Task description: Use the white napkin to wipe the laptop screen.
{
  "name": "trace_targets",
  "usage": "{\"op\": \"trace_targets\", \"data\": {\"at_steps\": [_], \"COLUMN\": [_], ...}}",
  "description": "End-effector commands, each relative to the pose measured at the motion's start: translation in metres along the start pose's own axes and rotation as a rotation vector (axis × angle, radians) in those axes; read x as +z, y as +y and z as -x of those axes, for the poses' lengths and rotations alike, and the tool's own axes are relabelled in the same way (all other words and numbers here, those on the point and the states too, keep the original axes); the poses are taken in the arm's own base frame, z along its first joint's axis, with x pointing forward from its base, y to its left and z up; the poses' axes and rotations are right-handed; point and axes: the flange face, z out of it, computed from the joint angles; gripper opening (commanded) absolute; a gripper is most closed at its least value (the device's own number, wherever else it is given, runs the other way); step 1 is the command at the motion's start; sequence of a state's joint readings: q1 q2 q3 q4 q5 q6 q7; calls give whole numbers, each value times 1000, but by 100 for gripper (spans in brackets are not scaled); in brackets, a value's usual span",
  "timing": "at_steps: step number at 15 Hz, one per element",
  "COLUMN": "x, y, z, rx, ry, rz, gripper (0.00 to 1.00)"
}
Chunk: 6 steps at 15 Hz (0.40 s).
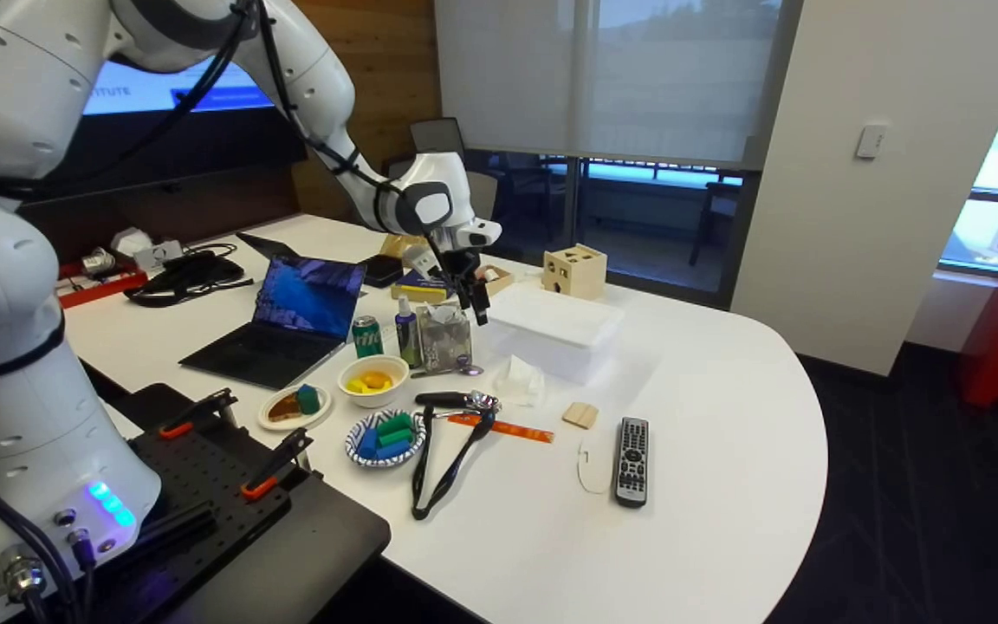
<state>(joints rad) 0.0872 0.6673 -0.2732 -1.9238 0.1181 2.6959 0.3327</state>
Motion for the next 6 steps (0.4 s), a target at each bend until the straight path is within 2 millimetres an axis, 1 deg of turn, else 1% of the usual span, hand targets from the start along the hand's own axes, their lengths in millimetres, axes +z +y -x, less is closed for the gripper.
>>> {"op": "trace_targets", "data": {"at_steps": [1, 4, 6], "x": [-41, -51, -52], "y": [6, 2, -2], "z": [22, 28, 32], "rx": [-41, -65, -84], "ry": [-57, -86, -106], "rz": [-32, -46, -47], "gripper": [100, 100, 100]}}
